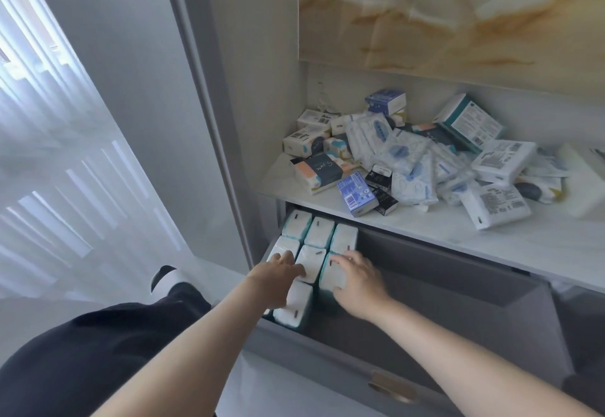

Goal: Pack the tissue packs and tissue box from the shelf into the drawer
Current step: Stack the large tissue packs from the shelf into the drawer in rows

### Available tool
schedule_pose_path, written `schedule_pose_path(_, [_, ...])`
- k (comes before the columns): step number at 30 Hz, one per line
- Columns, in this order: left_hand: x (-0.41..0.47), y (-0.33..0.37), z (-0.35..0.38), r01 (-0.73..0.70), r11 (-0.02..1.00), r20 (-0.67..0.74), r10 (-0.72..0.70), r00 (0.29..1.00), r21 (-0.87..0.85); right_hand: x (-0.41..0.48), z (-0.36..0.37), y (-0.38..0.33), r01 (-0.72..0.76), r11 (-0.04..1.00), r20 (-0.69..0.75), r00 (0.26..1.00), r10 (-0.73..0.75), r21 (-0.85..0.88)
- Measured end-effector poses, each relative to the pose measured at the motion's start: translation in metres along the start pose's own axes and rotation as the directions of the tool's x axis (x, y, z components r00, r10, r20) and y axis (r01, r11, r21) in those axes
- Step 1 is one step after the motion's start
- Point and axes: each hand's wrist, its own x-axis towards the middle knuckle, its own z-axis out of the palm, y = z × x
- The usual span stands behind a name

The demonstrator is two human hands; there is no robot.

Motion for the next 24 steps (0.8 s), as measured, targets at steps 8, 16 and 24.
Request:
schedule_pose_path(8, [0.013,0.012,-0.038,0.009,0.977,-0.024,-0.014,1.0,-0.213,0.008,-0.022,0.021,0.044,0.996,0.203,0.977,-0.058,0.071])
schedule_pose_path(16, [0.059,0.068,-0.121,-0.09,0.812,-0.264,-0.081,0.961,-0.577,0.035,-0.144,0.062,0.123,0.992,-0.061,0.991,-0.121,0.035])
schedule_pose_path(24, [0.16,0.145,-0.217,-0.23,0.73,-0.441,-0.108,0.891,-0.644,0.077,-0.254,0.163,-0.008,0.999,-0.372,0.928,0.026,0.049])
